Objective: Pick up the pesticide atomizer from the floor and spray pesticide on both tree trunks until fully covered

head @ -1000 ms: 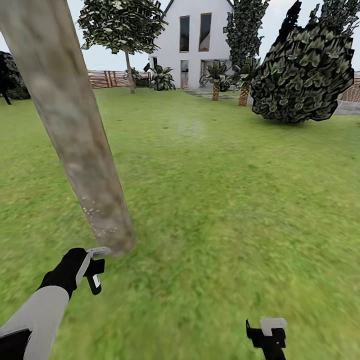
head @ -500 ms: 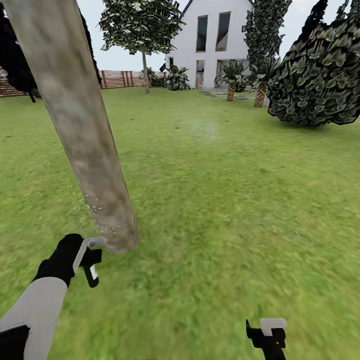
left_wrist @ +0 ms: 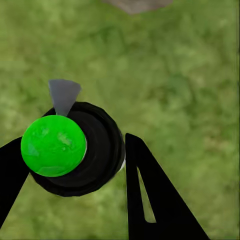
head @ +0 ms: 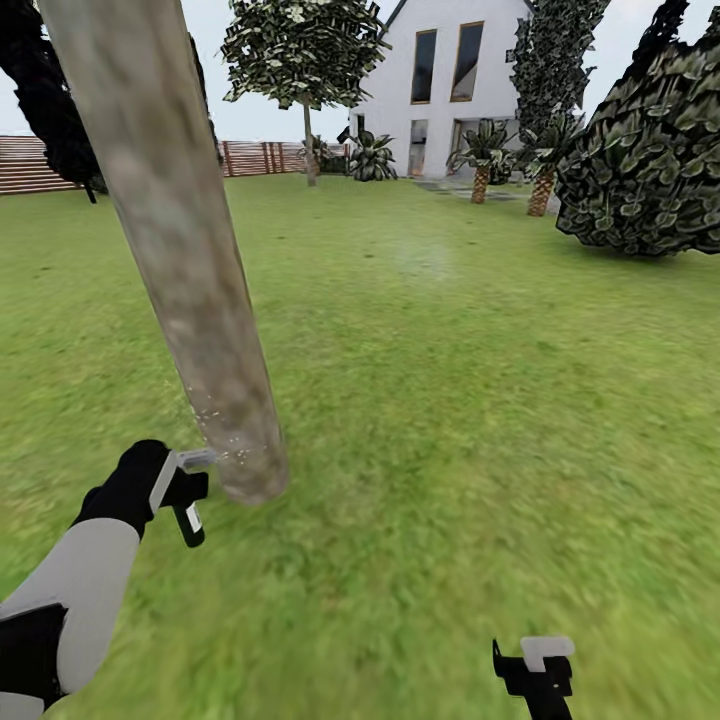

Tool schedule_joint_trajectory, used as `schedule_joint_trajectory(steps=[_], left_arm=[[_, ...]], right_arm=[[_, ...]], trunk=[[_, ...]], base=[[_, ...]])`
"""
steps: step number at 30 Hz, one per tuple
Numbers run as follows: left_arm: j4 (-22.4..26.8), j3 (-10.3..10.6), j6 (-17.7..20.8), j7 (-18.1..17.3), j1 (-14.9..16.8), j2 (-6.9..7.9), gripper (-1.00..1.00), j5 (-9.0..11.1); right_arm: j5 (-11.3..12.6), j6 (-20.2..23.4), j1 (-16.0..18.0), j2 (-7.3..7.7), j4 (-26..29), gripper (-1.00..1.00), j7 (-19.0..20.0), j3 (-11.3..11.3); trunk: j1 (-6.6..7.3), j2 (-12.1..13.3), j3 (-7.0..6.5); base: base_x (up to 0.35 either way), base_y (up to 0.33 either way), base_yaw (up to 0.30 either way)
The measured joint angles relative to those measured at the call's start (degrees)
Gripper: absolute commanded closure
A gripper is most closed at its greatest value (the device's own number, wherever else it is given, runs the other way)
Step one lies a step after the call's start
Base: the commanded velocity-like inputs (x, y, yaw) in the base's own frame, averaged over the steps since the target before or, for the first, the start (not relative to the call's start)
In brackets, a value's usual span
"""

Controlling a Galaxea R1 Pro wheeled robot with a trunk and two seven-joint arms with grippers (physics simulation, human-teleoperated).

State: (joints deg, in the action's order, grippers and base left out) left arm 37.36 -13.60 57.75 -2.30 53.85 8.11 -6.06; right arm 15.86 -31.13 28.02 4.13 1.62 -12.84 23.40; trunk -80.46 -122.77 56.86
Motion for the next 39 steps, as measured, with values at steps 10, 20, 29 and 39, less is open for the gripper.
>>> schedule_joint_trajectory(steps=[10,20,29,39], left_arm=[[-0.17,-0.10,0.01,-0.01,-0.03,-0.48,1.00,0.17],[0.07,-0.01,0.01,-0.01,-0.02,-0.31,1.00,0.08],[0.56,-0.21,0.38,-0.01,0.68,-0.04,1.00,0.07],[0.42,-0.28,0.50,-0.01,6.84,-0.66,1.00,0.23]], right_arm=[[0.00,0.01,0.00,0.00,-0.04,-1.00,0.00,0.00],[0.08,-0.02,0.00,-0.08,0.01,-1.00,0.00,0.00],[0.03,-0.01,0.02,-0.10,0.00,-1.00,0.01,0.00],[0.07,0.01,0.01,-0.09,0.02,-1.00,0.03,-0.01]], trunk=[[-0.03,0.00,0.00],[-0.02,0.00,0.00],[-0.03,0.00,0.00],[-0.02,0.00,-0.01]], base=[[0.067,-0.235,0.000],[-0.015,-0.271,0.000],[-0.155,-0.231,0.103],[-0.001,-0.097,0.275]])
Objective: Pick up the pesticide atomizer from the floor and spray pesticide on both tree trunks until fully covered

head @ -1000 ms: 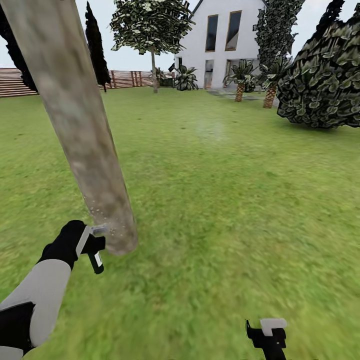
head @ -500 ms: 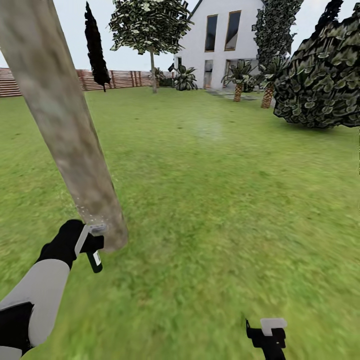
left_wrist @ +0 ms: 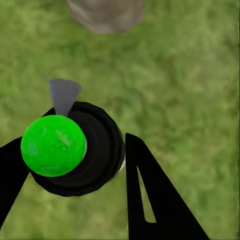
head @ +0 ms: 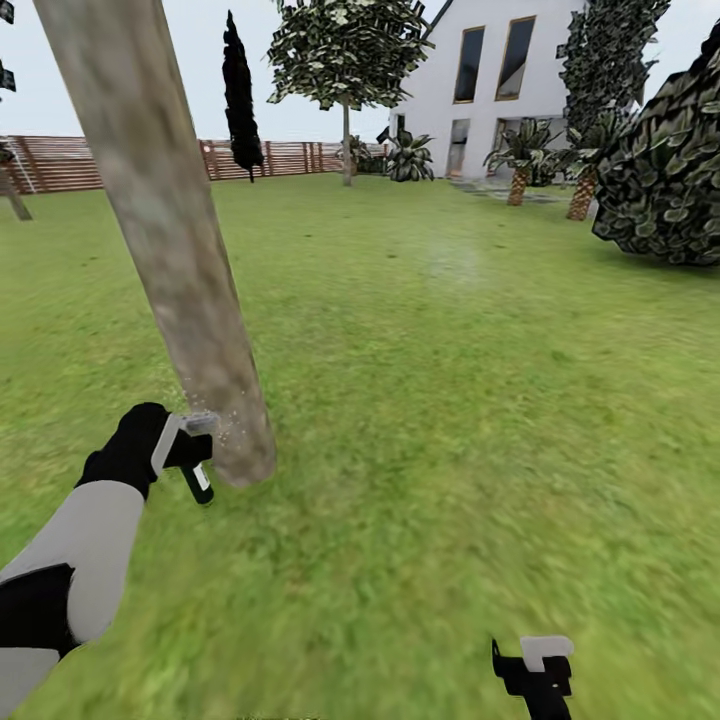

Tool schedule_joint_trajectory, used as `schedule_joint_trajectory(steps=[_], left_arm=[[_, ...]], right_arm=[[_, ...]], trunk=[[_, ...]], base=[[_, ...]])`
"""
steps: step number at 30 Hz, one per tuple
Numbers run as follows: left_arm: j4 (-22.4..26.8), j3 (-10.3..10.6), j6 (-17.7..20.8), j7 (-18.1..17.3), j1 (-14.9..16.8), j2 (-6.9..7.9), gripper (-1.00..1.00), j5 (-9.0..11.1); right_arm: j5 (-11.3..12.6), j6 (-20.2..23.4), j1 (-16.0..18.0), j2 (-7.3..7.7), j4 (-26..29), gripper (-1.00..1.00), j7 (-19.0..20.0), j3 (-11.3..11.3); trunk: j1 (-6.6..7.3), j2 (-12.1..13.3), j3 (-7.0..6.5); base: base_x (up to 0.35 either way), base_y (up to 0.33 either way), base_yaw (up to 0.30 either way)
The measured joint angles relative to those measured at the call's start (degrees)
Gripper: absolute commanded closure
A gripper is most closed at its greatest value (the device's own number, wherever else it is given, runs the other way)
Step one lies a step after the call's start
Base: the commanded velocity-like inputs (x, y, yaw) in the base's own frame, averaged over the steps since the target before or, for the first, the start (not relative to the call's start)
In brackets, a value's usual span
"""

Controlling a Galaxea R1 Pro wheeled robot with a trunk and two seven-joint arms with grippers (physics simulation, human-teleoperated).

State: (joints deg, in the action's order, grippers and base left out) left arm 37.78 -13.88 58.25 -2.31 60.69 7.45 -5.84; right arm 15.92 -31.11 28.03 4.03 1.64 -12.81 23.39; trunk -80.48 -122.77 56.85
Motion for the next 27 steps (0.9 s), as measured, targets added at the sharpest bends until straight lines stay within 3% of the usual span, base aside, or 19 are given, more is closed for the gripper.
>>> schedule_joint_trajectory(steps=[4,15,24,26,27], left_arm=[[-0.37,0.05,-0.01,0.08,2.34,-0.11,1.00,-0.30],[-0.22,0.24,-0.03,0.08,1.76,0.39,1.00,-0.34],[-0.23,0.27,-0.05,0.08,1.72,0.42,1.00,-0.30],[-0.23,0.28,-0.05,0.08,1.68,0.42,1.00,-0.30],[-0.19,0.28,-0.05,0.08,1.67,0.42,1.00,-0.30]], right_arm=[[0.03,-0.01,-0.01,0.05,0.01,-1.00,-0.02,0.00],[0.01,-0.02,-0.01,0.09,0.00,-1.00,-0.03,0.01],[-0.05,-0.03,0.00,0.09,-0.03,-1.00,0.02,0.01],[-0.23,0.02,0.00,0.09,-0.07,-1.00,0.97,0.03],[-0.82,0.05,0.00,0.19,-0.06,-1.00,3.48,0.04]], trunk=[[0.00,0.00,0.01],[0.02,0.00,0.00],[0.00,0.00,0.01],[0.00,0.00,0.01],[0.00,0.00,0.01]], base=[[0.000,0.000,0.045],[0.171,-0.115,0.000],[0.059,-0.259,0.000],[0.001,-0.276,0.000],[0.000,-0.276,0.000]])
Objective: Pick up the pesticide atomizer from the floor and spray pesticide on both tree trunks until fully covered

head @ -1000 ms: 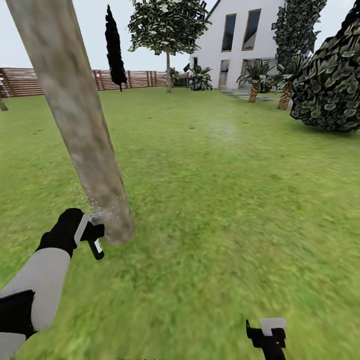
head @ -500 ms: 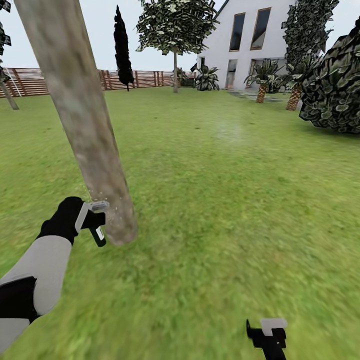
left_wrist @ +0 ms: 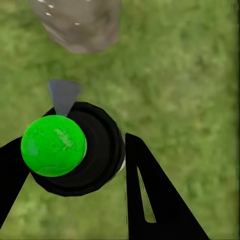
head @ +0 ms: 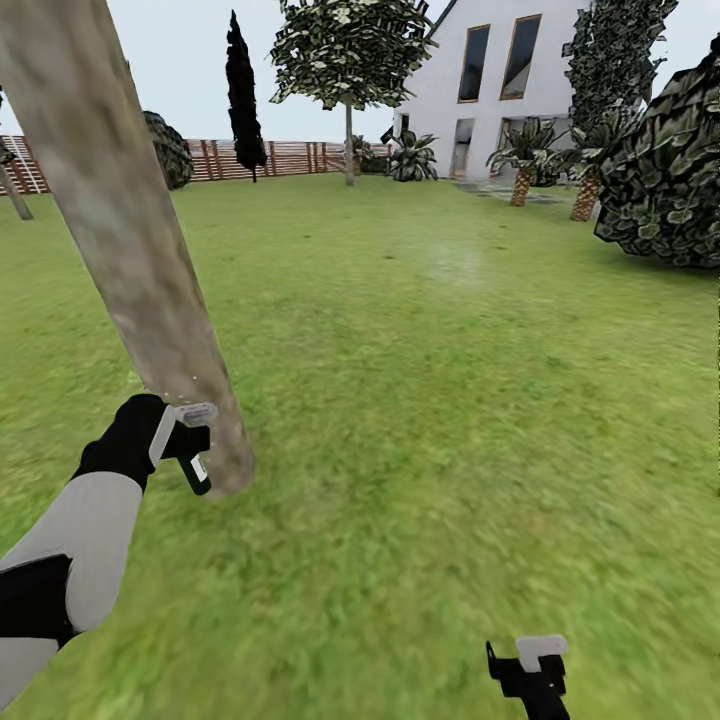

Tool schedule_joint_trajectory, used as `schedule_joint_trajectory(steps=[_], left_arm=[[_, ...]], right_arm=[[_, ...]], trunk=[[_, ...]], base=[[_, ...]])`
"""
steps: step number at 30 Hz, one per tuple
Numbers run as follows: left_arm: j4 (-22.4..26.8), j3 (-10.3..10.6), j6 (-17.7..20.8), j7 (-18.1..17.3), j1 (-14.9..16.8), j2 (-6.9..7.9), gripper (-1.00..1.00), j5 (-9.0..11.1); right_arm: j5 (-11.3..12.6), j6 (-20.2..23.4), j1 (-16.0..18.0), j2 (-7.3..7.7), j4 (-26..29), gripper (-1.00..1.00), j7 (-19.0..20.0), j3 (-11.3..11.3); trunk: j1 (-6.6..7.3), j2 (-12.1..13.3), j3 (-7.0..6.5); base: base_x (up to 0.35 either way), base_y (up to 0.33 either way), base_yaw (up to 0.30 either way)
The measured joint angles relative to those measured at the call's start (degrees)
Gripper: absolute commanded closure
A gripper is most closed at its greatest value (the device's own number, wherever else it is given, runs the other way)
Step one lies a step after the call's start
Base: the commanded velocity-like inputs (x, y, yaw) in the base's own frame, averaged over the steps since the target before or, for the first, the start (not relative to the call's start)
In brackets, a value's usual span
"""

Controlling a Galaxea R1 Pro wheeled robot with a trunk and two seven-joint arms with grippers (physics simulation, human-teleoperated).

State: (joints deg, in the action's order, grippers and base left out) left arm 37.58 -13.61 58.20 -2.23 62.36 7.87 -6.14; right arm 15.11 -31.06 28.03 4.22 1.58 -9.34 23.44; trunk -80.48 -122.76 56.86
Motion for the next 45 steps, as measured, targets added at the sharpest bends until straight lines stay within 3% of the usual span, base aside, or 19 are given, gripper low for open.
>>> schedule_joint_trajectory(steps=[2,5,15,19,26,34,45], left_arm=[[0.04,0.00,0.00,0.00,-0.01,0.07,1.00,-0.01],[0.07,0.00,0.02,0.00,-0.10,0.11,1.00,0.09],[-0.41,0.13,-0.18,0.07,-1.33,1.63,1.00,-0.19],[-0.45,3.10,-0.20,0.08,-3.09,1.31,1.00,-0.14],[-0.49,2.99,-0.36,0.07,-5.74,3.42,1.00,-0.12],[-0.44,2.91,-0.65,0.13,-7.35,2.67,1.00,0.64],[-0.39,2.81,-0.85,0.14,-7.38,2.55,1.00,0.70]], right_arm=[[-0.62,0.01,0.00,0.20,0.05,-1.00,4.01,-0.08],[-0.77,-0.02,0.01,0.18,0.05,-1.00,5.08,-0.11],[-0.77,-0.02,0.01,0.16,0.05,-1.00,5.16,-0.12],[-0.77,-0.04,0.00,0.17,0.06,-1.00,5.15,-0.12],[-0.77,0.00,0.01,0.08,0.05,-1.00,5.14,-0.11],[-0.77,-0.05,0.02,-0.02,0.04,-1.00,5.15,-0.12],[-0.77,-0.02,0.00,0.25,-0.02,-1.00,5.07,-0.12]], trunk=[[0.00,0.00,0.00],[0.00,0.00,0.00],[0.01,0.00,0.00],[0.01,0.00,0.00],[0.02,0.00,0.00],[0.02,0.00,0.00],[0.02,0.00,0.00]], base=[[0.000,-0.276,0.000],[0.000,-0.276,0.144],[0.053,-0.276,0.244],[0.120,-0.271,0.022],[0.177,-0.241,0.083],[0.181,-0.237,0.254],[0.208,-0.210,0.010]])
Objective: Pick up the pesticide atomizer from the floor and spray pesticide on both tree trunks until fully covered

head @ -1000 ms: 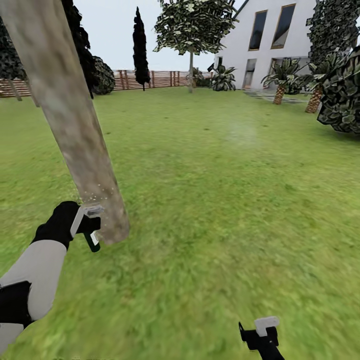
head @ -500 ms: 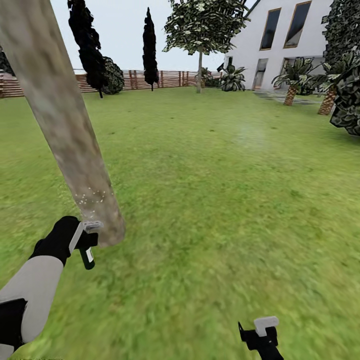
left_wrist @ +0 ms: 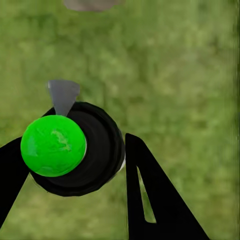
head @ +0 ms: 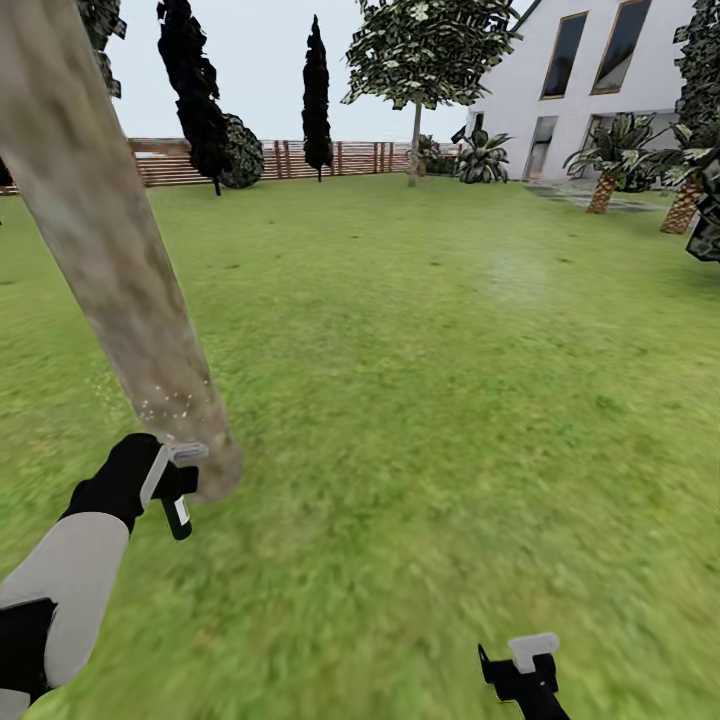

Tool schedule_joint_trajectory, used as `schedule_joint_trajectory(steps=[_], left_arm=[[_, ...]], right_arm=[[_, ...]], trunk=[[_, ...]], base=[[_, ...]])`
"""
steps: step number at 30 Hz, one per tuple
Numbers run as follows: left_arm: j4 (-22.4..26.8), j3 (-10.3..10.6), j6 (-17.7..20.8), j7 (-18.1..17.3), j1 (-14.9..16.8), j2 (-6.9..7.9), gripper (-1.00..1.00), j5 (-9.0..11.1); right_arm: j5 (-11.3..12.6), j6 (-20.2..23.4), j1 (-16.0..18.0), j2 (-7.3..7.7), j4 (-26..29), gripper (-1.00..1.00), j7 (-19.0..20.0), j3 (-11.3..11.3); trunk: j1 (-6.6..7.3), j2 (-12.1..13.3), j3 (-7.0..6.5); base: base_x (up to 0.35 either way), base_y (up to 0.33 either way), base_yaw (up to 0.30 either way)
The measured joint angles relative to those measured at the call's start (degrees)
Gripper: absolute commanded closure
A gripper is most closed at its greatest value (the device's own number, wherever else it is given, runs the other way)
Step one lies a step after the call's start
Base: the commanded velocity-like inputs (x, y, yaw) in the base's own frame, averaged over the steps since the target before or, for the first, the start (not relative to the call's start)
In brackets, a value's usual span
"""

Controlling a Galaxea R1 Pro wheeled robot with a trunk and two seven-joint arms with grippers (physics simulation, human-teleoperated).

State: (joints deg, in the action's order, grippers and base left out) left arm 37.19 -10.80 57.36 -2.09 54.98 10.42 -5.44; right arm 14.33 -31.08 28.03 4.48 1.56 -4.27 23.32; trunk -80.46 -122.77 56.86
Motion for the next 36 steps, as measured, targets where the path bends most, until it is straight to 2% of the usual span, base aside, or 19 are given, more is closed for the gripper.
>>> schedule_joint_trajectory(steps=[3,5,10,19,22,24,36], left_arm=[[-0.09,-0.27,-0.05,0.05,-0.22,0.06,1.00,-0.09],[-0.10,-0.82,-0.17,0.01,-2.67,0.23,1.00,-0.16],[-0.07,-1.46,-0.45,-0.19,-5.05,0.27,1.00,-0.08],[-0.07,-1.58,-1.59,-0.13,-5.20,-0.15,1.00,0.16],[0.01,-1.55,-1.67,-0.09,-5.20,-0.64,1.00,2.38],[0.13,-1.49,-1.77,0.00,-5.18,-0.67,1.00,2.86],[0.15,-1.10,-1.91,0.59,-5.26,-0.09,1.00,2.50]], right_arm=[[0.00,-0.01,0.00,0.00,0.04,-1.00,0.00,0.00],[-0.01,-0.02,-0.01,-0.14,0.04,-1.00,0.00,0.02],[0.00,-0.05,0.01,-0.27,0.06,-1.00,0.01,0.00],[0.00,-0.12,0.00,-0.17,0.06,-1.00,0.02,0.00],[0.00,-0.13,0.00,-0.18,0.06,-1.00,0.02,0.00],[0.00,-0.13,-0.01,-0.18,0.08,-1.00,0.01,0.00],[0.06,-0.05,-0.09,-0.07,0.08,-1.00,-0.01,0.00]], trunk=[[-0.02,0.00,0.00],[-0.02,0.00,0.01],[-0.02,0.00,0.00],[0.00,0.00,0.00],[0.00,0.00,0.00],[0.01,0.00,0.00],[-0.01,0.00,0.00]], base=[[0.021,-0.271,0.003],[0.002,-0.277,0.182],[0.020,-0.277,0.265],[0.196,-0.222,0.270],[0.241,-0.195,0.217],[0.242,-0.195,0.060],[0.150,-0.241,0.003]])
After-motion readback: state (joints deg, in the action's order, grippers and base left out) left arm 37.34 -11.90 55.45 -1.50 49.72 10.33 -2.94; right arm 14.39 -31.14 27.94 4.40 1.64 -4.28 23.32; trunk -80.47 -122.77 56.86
